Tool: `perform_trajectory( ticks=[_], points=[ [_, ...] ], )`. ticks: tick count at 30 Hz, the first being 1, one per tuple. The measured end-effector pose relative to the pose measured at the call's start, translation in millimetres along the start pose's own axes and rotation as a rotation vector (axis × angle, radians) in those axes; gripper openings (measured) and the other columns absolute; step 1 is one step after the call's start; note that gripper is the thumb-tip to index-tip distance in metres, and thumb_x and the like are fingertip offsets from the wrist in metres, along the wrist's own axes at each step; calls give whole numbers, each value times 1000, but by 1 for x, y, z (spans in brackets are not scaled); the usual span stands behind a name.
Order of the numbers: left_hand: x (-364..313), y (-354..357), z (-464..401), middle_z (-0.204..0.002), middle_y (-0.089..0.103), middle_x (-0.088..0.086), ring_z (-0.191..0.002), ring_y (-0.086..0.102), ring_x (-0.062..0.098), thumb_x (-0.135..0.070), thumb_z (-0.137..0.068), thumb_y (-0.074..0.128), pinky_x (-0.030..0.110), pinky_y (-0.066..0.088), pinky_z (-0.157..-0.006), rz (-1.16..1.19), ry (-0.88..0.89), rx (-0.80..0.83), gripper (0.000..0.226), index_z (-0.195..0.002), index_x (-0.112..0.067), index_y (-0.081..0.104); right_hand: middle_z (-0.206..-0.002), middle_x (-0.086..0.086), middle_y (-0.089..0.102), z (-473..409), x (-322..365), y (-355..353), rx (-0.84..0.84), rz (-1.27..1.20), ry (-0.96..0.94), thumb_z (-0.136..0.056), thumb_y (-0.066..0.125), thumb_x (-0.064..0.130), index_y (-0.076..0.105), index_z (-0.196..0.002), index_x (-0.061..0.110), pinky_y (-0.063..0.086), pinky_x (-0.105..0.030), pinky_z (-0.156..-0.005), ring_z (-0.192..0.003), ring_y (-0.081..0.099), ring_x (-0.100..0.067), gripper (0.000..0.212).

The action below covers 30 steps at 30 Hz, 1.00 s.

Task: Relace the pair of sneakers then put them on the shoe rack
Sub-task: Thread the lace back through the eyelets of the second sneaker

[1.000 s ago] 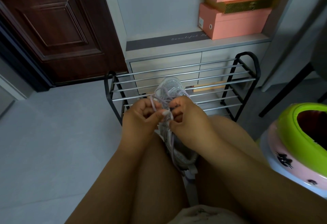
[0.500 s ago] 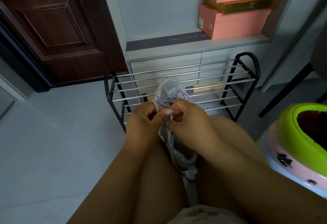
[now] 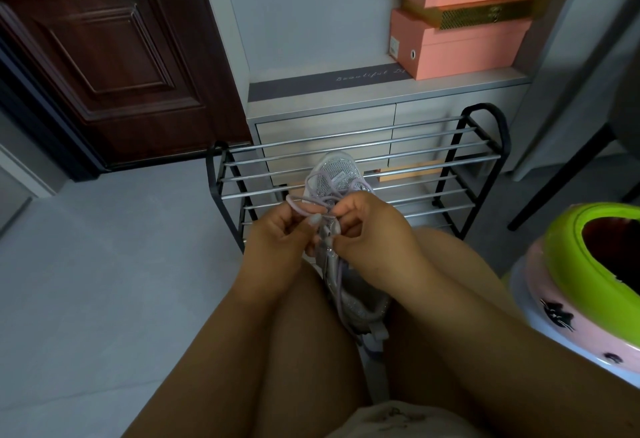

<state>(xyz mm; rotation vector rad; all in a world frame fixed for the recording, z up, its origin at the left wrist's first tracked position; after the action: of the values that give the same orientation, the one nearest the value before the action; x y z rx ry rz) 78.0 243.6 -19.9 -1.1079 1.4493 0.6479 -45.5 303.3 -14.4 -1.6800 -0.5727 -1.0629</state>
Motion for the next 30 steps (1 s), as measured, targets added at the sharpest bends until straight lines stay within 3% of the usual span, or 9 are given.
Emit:
perform_trajectory(
  ticks=[2, 8, 12, 15, 20, 24, 30],
  points=[
    [0, 1, 0, -71, 68, -8, -60, 59, -3, -7, -93, 55, 10, 45, -55, -7, 1, -8, 15, -91, -13, 68, -77, 1, 63, -1, 1, -1, 1, -9, -10, -77, 68, 10, 48, -87, 32, 54, -44, -71, -73, 62, -17, 31],
    [-2, 5, 2, -70, 66, -13, -60, 57, -6, -10, -95, 50, 8, 43, -56, -45, 36, 26, 14, -91, -9, 63, -73, 3, 58, -3, -3, -3, 17, -76, 27, -75, 68, -2, 43, -82, 35, 52, -38, -68, -66, 55, -13, 45],
    [2, 5, 1, -82, 65, -9, -73, 61, -4, -14, -96, 49, 10, 47, -65, -132, 51, 57, 14, -100, -10, 63, -73, 3, 58, -5, -4, -2, 29, -92, 29, -73, 68, -3, 43, -82, 35, 54, -40, -68, -66, 56, -14, 46],
    [2, 6, 2, -86, 63, -8, -77, 60, -3, -12, -96, 50, 10, 46, -68, -213, 90, 74, 13, -93, -15, 62, -73, 3, 58, -6, -5, -2, 34, -93, 23, -73, 69, -3, 43, -83, 35, 54, -38, -67, -66, 56, -14, 47],
    [4, 6, 3, -82, 63, -4, -75, 59, 2, -15, -94, 53, 14, 48, -65, -310, 94, 24, 11, -87, -17, 61, -72, 4, 59, -6, -6, -3, 14, -96, 20, -71, 72, 0, 44, -82, 35, 55, -40, -67, -64, 58, -13, 46],
    [3, 6, 4, -77, 60, -9, -75, 58, -2, -17, -94, 54, 6, 44, -62, -371, 106, -28, 9, -86, -18, 60, -69, 4, 60, -6, -6, -1, -1, -88, 11, -71, 74, 3, 44, -81, 35, 55, -42, -68, -64, 58, -13, 45],
    [2, 4, 4, -69, 58, -8, -64, 55, -6, -18, -91, 59, 6, 41, -56, -372, 75, -54, 15, -77, -21, 58, -75, -1, 64, -5, -6, -1, -5, -77, 23, -69, 76, 7, 46, -82, 34, 55, -46, -71, -71, 64, -21, 43]
  ],
)
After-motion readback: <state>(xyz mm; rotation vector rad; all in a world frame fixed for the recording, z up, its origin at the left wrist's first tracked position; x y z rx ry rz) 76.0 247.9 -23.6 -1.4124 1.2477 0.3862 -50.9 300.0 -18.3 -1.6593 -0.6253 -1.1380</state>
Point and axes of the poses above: each hand's wrist, its own z-axis away from the middle knuckle, its own y-axis out of the palm, x = y × z, the point moved 2 cm from there along -z, towards the middle knuckle
